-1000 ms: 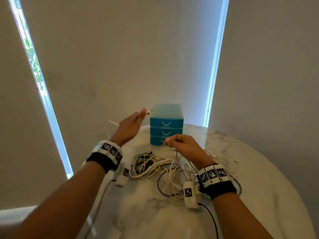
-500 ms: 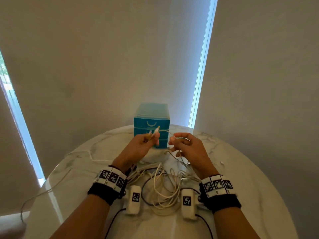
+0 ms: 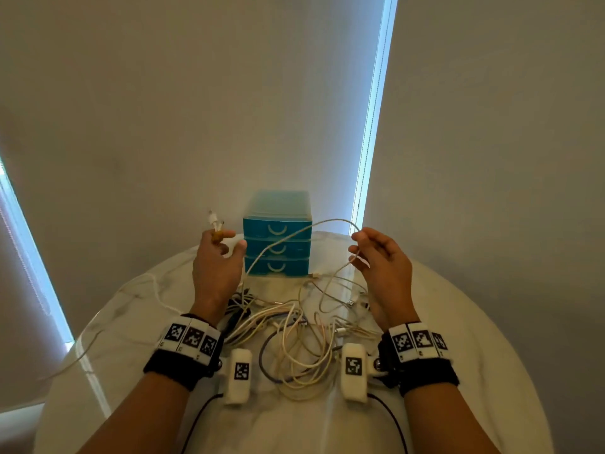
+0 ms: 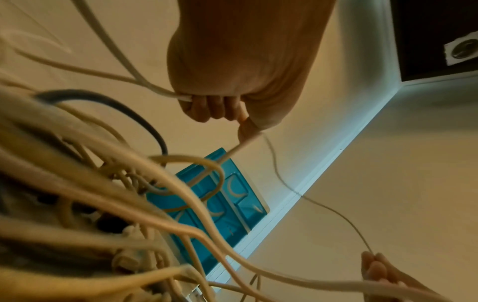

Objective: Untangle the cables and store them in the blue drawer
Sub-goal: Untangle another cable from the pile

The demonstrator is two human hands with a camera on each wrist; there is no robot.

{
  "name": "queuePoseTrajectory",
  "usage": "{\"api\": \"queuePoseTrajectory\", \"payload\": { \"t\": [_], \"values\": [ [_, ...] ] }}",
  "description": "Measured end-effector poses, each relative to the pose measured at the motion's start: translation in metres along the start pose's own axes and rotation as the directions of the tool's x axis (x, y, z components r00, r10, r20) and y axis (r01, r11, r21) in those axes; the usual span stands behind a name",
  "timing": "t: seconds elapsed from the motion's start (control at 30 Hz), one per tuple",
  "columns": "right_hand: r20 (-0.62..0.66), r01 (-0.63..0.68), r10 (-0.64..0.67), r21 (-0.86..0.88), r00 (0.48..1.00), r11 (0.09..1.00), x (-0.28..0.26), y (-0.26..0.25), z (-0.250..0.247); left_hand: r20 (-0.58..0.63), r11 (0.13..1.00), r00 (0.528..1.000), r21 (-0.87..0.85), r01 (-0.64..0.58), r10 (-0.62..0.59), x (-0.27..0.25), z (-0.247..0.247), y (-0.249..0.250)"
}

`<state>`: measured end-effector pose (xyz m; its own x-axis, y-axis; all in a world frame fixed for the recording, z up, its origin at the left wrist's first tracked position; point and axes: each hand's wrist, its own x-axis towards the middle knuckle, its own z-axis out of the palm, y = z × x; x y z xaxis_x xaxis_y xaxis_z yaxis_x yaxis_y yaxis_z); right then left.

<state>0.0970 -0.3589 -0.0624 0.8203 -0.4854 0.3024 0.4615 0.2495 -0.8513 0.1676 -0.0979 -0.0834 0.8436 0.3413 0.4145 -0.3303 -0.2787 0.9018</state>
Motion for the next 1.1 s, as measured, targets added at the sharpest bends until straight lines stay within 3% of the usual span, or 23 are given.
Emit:
{"api": "queuePoseTrajectory", "payload": {
  "t": [0.03, 0.1, 0.17, 0.23, 0.3, 0.4, 0.43, 0.5, 0.6, 0.73, 0.87, 0.97, 1.03, 1.1],
  "values": [
    [-0.005, -0.021, 0.021, 0.032, 1.0, 0.999, -0.002, -0.001, 0.001, 0.035, 0.996, 0.997, -0.059, -0.063, 0.065, -0.004, 0.0, 0.006],
    [-0.005, -0.049, 0.049, 0.059, 0.999, 0.997, -0.006, 0.0, 0.003, 0.239, 0.977, 0.96, -0.187, -0.105, 0.149, -0.015, 0.003, 0.022],
    [0.005, -0.055, 0.055, 0.071, 0.998, 0.996, -0.009, 0.002, 0.006, 0.466, 0.975, 0.868, -0.205, -0.086, 0.175, -0.028, 0.008, 0.037],
    [0.024, -0.057, 0.055, 0.083, 0.998, 0.995, -0.011, 0.003, 0.01, 0.61, 0.99, 0.78, -0.111, -0.088, 0.138, -0.038, 0.013, 0.043],
    [0.055, -0.074, 0.067, 0.123, 0.996, 0.99, -0.013, 0.002, 0.014, 0.68, 0.993, 0.728, -0.01, -0.114, 0.09, -0.041, 0.015, 0.041],
    [0.116, -0.126, 0.104, 0.197, 0.988, 0.972, -0.017, 0.003, 0.02, 0.698, 0.983, 0.709, 0.043, -0.18, 0.1, -0.037, 0.015, 0.032],
    [0.136, -0.14, 0.113, 0.207, 0.984, 0.968, -0.017, 0.004, 0.022, 0.683, 0.978, 0.72, 0.041, -0.202, 0.12, -0.036, 0.015, 0.031],
    [0.176, -0.178, 0.146, 0.177, 0.973, 0.968, -0.016, 0.006, 0.02, 0.603, 0.987, 0.786, -0.014, -0.163, 0.138, -0.033, 0.015, 0.028],
    [0.241, -0.299, 0.311, -0.084, 0.919, 0.95, -0.014, 0.007, 0.011, 0.45, 0.991, 0.889, -0.126, -0.036, 0.089, -0.023, 0.014, 0.02],
    [0.345, -0.242, 0.472, -0.537, 0.812, 0.808, -0.017, 0.016, 0.003, 0.369, 0.971, 0.929, -0.222, 0.089, -0.001, -0.019, 0.014, 0.011],
    [0.358, -0.13, 0.481, -0.679, 0.801, 0.723, -0.016, 0.012, -0.003, 0.304, 0.941, 0.949, -0.289, 0.178, -0.087, -0.015, 0.015, 0.007],
    [0.352, -0.123, 0.335, -0.508, 0.874, 0.852, -0.013, 0.01, -0.004, 0.285, 0.918, 0.948, -0.319, 0.234, -0.143, -0.01, 0.013, 0.004],
    [0.26, -0.23, 0.286, -0.225, 0.922, 0.947, -0.011, 0.013, 0.002, 0.265, 0.909, 0.946, -0.318, 0.269, -0.187, -0.007, 0.013, 0.004],
    [0.21, -0.348, 0.331, 0.048, 0.92, 0.936, -0.009, 0.014, 0.007, 0.187, 0.913, 0.961, -0.318, 0.256, -0.204, -0.007, 0.011, 0.009]
  ]
}}
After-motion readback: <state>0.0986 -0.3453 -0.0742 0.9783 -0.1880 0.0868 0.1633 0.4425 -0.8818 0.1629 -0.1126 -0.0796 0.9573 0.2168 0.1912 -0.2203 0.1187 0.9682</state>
